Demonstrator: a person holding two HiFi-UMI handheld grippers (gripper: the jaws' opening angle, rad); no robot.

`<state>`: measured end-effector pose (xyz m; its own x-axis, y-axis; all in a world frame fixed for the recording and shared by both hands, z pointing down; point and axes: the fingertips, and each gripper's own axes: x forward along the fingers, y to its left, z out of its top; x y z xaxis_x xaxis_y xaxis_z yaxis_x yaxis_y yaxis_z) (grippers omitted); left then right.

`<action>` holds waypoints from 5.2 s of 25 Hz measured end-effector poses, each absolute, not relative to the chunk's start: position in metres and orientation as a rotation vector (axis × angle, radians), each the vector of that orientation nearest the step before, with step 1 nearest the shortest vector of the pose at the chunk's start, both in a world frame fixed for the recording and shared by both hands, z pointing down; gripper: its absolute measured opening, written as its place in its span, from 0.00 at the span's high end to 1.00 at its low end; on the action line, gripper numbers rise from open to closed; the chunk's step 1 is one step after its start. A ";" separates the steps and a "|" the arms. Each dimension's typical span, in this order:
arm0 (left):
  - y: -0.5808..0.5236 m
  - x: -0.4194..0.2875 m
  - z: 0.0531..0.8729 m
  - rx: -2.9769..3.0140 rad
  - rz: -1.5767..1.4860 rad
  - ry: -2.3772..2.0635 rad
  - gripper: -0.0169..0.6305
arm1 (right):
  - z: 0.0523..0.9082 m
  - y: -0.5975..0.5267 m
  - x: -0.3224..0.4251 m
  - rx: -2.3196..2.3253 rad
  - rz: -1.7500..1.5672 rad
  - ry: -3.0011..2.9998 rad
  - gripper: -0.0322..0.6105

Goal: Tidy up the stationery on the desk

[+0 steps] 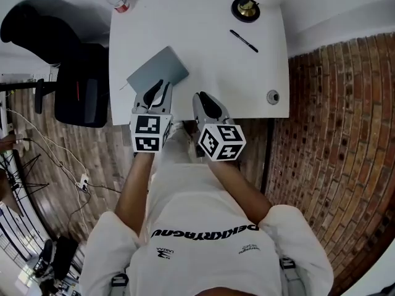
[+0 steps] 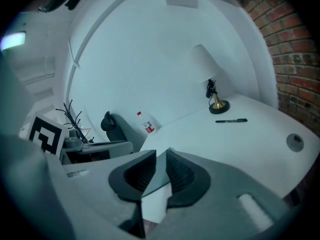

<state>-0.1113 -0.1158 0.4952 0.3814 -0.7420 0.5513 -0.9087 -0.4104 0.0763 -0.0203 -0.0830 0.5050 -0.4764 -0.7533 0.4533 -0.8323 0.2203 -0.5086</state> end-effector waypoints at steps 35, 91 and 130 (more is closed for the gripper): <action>-0.215 -0.199 0.680 2.157 1.156 -0.652 0.68 | 0.678 -0.122 -0.117 1.523 1.790 -1.844 0.75; -0.185 -0.143 0.691 1.868 0.905 -0.939 0.73 | 0.688 -0.176 -0.038 1.229 1.131 -1.942 0.82; -0.200 -0.119 0.693 1.700 0.556 -1.149 0.74 | 0.690 -0.230 -0.005 1.166 0.918 -2.006 0.75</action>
<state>-0.1194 -0.1997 0.6929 0.4492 -0.4380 0.7787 -0.8824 -0.0811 0.4634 -0.0053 -0.2302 0.6895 -0.4053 -0.4541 0.7934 -0.8973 0.3636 -0.2503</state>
